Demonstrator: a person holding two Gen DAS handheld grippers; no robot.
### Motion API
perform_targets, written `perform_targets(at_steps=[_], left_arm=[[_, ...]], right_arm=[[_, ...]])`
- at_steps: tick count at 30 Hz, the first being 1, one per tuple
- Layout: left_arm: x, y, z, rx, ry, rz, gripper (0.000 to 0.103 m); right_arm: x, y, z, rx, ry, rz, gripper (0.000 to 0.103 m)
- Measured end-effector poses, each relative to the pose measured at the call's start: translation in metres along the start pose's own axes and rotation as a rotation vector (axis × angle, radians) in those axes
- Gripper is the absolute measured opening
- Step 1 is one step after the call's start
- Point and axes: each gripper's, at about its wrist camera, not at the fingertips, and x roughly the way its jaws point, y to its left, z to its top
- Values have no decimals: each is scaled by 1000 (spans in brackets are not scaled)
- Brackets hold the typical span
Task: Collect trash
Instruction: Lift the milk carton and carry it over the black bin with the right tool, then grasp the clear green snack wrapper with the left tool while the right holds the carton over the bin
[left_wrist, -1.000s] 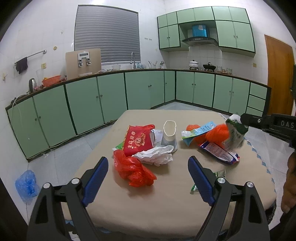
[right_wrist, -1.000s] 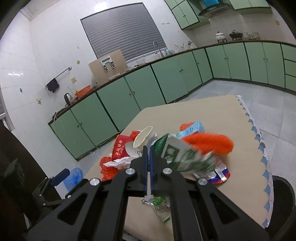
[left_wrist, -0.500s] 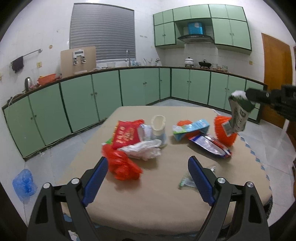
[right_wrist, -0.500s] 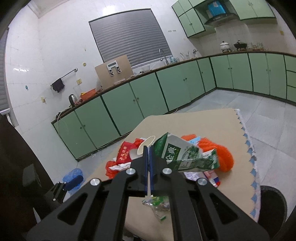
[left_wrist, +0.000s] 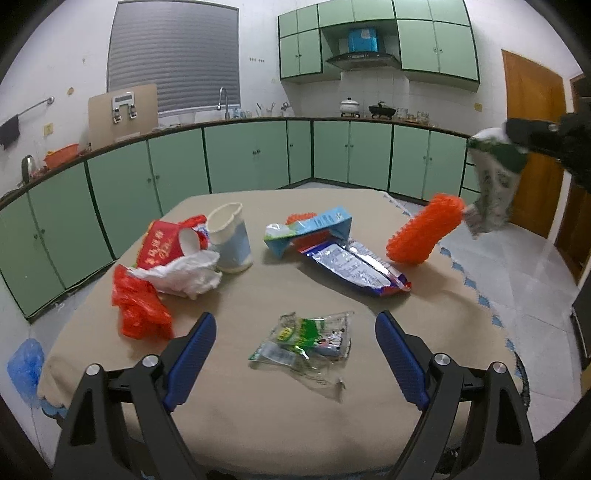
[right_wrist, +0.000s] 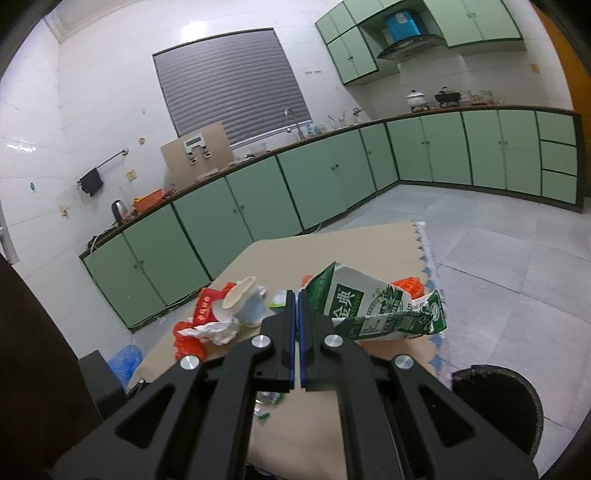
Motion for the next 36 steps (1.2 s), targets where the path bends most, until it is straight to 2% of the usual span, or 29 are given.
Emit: perform_targets(at_steps=[7, 12, 18, 24, 30, 31, 32, 33, 34, 36], left_arm=[[8, -4, -5, -7, -3, 19, 86], [19, -6, -12, -1, 24, 29, 86], [22, -12, -13, 15, 26, 32, 86], [36, -18, -17, 23, 49, 31, 82], [60, -17, -27, 17, 112, 29, 58], [62, -16, -28, 24, 115, 31, 52], [61, -15, -29, 29, 110, 34, 41], [61, -14, -28, 28, 112, 27, 18], [59, -11, -27, 17, 112, 12, 12], [51, -7, -23, 5, 83, -2, 11]], right_arm=[[-11, -33, -17, 25, 7, -89, 0], [-11, -60, -40, 43, 36, -157, 0], [-15, -76, -54, 71, 56, -189, 0], [-23, -82, -54, 89, 46, -196, 0], [-30, -89, -57, 106, 49, -209, 0], [-31, -89, -58, 109, 52, -210, 0], [-32, -89, -58, 110, 54, -210, 0], [-32, -88, -58, 109, 54, -211, 0], [-33, -88, -58, 108, 54, -211, 0], [-33, -86, -58, 107, 54, -212, 0]])
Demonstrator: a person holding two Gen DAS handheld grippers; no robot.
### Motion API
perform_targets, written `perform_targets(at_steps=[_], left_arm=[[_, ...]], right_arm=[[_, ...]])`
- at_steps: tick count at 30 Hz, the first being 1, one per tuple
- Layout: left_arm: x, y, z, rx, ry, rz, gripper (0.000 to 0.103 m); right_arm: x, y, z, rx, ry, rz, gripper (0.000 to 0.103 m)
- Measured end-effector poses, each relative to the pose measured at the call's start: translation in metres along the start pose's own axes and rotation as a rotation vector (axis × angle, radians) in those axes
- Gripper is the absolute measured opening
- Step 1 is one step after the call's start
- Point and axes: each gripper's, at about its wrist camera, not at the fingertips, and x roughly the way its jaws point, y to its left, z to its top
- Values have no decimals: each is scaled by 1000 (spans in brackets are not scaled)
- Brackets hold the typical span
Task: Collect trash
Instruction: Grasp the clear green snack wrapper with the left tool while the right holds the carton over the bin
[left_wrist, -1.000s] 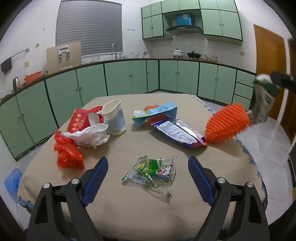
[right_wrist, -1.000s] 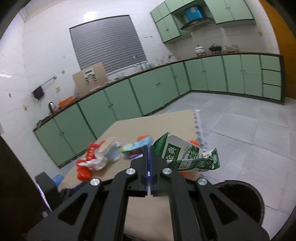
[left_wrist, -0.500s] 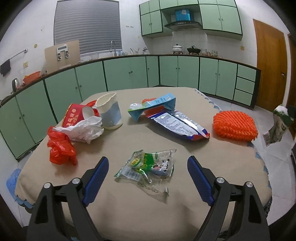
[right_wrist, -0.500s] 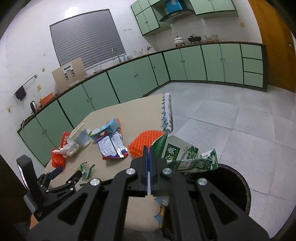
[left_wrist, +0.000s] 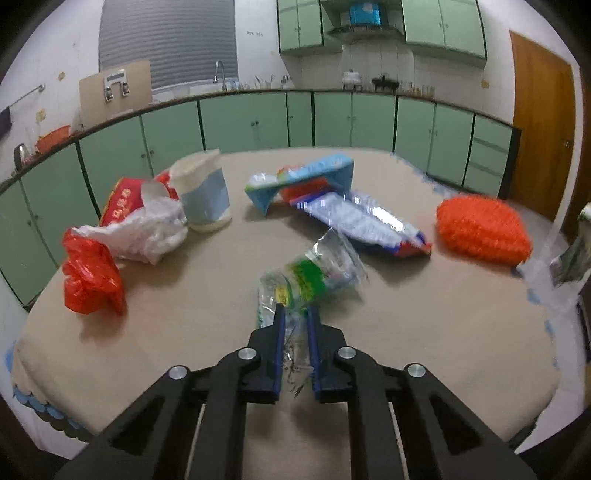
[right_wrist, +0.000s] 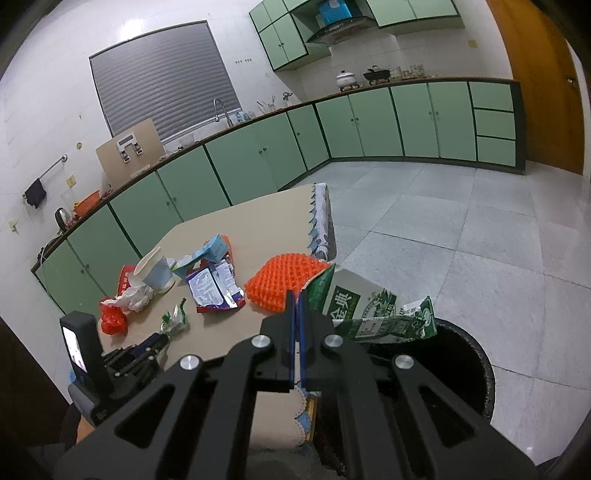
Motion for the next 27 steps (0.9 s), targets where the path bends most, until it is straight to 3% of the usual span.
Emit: perform_targets(at_steps=[5, 18, 27], left_arm=[[-20, -2, 10, 15, -47, -16, 9], [-57, 2, 26, -5, -79, -39, 6], [-91, -21, 40, 16, -115, -116, 6]], right_arm=[[-4, 1, 1, -4, -5, -1, 0], [-24, 0, 3, 7, -33, -10, 0], [-42, -16, 1, 35, -38, -32, 0]])
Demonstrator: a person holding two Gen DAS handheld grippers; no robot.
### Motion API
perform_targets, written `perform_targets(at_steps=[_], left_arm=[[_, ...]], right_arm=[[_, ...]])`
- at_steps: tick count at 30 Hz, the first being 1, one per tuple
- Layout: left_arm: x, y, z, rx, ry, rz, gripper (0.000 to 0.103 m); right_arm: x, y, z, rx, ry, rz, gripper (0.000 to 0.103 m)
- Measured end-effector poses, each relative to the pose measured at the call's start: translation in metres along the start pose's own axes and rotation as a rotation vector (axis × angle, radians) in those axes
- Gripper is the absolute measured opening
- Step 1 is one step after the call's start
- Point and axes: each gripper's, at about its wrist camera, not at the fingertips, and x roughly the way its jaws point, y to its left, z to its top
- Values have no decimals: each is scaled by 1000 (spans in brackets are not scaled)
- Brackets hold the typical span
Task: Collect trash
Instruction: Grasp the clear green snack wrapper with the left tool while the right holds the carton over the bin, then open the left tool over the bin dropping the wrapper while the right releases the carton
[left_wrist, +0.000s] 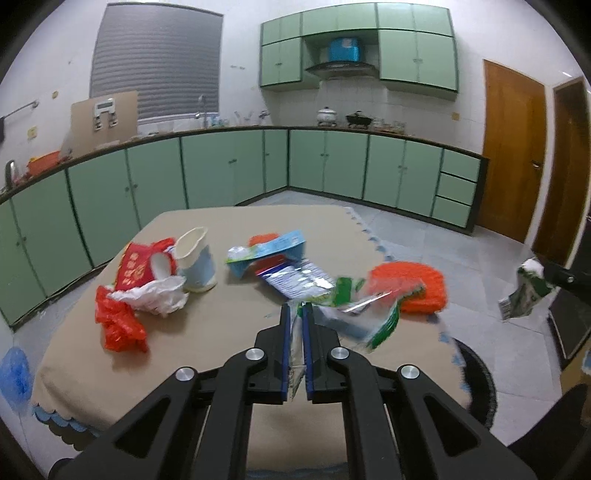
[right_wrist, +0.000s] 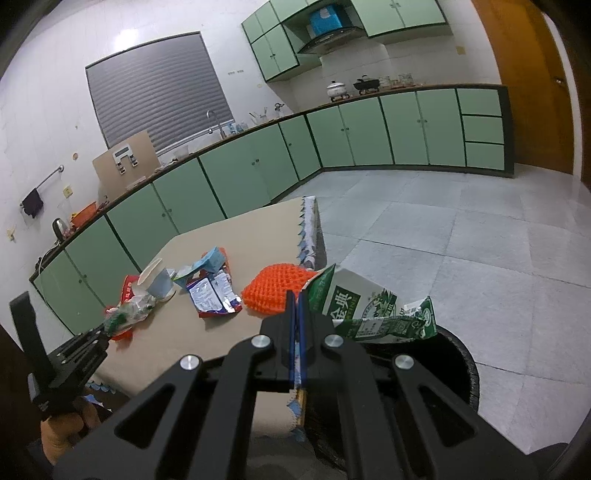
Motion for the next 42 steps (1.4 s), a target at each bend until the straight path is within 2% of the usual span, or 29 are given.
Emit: perform_targets(at_steps=[8, 17, 25, 34, 36, 39, 40, 41, 42], left_arm=[[1, -39, 6, 52, -2, -89, 6], [25, -103, 15, 138, 14, -243, 6], [58, -154, 14, 221, 73, -324, 6], [98, -199, 15, 319, 162, -396, 6], [108, -208, 14, 327, 188, -404, 7], [123, -215, 11, 329, 233, -413, 16], [126, -216, 9, 334, 237, -407, 24], [129, -216, 7, 333, 242, -406, 27], [132, -216, 6, 331, 243, -399, 31]], right_arm=[[-6, -27, -8, 49, 17, -27, 0], [2, -52, -7, 87, 35, -36, 1], [19, -76, -14, 124, 78, -51, 1], [42, -108, -26, 232, 138, -39, 1], [54, -114, -29, 249, 180, -30, 1], [63, -117, -35, 243, 203, -68, 11], [62, -118, -36, 248, 201, -78, 20], [60, -120, -37, 254, 193, -93, 31], [57, -122, -37, 263, 187, -105, 36]])
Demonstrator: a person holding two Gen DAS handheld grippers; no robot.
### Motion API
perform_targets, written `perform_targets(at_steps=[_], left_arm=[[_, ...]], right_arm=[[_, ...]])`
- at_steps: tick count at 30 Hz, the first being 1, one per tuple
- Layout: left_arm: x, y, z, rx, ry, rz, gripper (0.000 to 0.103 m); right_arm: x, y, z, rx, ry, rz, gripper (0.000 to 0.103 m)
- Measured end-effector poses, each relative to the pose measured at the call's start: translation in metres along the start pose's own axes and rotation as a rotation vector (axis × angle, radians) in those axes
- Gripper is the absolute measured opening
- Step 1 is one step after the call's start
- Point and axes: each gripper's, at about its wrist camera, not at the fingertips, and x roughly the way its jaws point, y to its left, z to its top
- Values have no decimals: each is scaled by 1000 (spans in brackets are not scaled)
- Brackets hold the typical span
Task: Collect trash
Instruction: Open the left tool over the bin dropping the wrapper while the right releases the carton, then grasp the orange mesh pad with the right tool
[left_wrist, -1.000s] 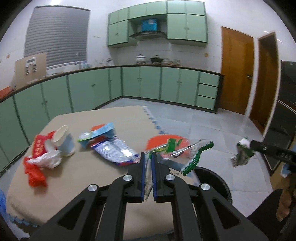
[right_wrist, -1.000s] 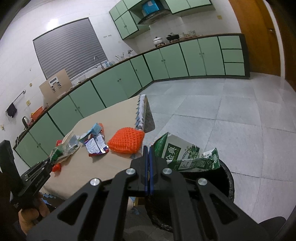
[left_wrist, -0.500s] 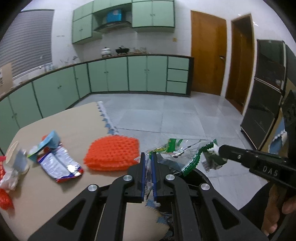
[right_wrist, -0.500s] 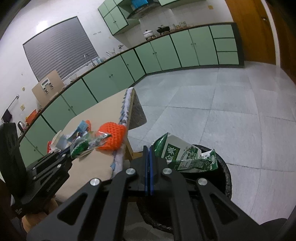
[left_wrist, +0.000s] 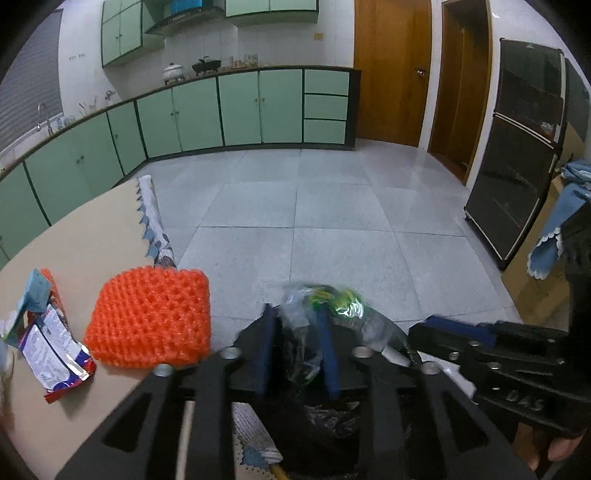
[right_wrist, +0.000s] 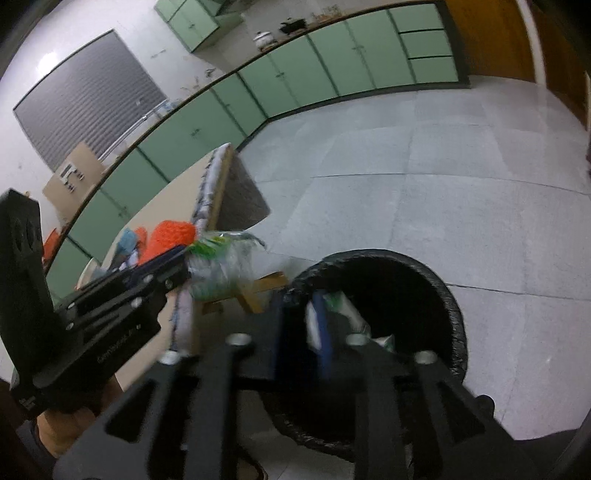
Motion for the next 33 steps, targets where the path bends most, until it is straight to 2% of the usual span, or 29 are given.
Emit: perform_targets(at_steps=[5, 7, 8, 10, 15, 16, 18, 19, 22, 26, 33], left_arm=[[-10, 14, -6, -49, -2, 20, 32], [-26, 24, -12, -80, -22, 37, 37], [-35, 29, -16, -95, -35, 52, 43], [-55, 44, -28, -122, -59, 96, 51], [-108, 89, -55, -222, -114, 213, 53], [-118, 96, -60, -230, -131, 239, 59], [-143, 113, -70, -255, -168, 316, 63], [-149, 120, -72, -268, -176, 330, 66], [-170, 145, -85, -322, -187, 368, 66], [-174, 155, -93, -343, -181, 369, 67], [-146, 109, -78, -243, -182, 303, 67]], right_arm=[[-18, -5, 0, 9, -43, -21, 38], [-25, 1, -2, -17, -54, -19, 38], [-28, 7, -2, -33, -56, -12, 38], [-34, 22, -5, -85, -61, 6, 38], [-38, 69, -8, -199, -65, 71, 38], [-36, 77, -8, -212, -64, 83, 38], [-32, 94, -9, -247, -57, 105, 38], [-30, 104, -10, -267, -58, 112, 38], [-27, 119, -7, -290, -68, 119, 38], [-32, 116, -2, -284, -81, 107, 38], [-48, 79, 6, -232, -107, 45, 38]])
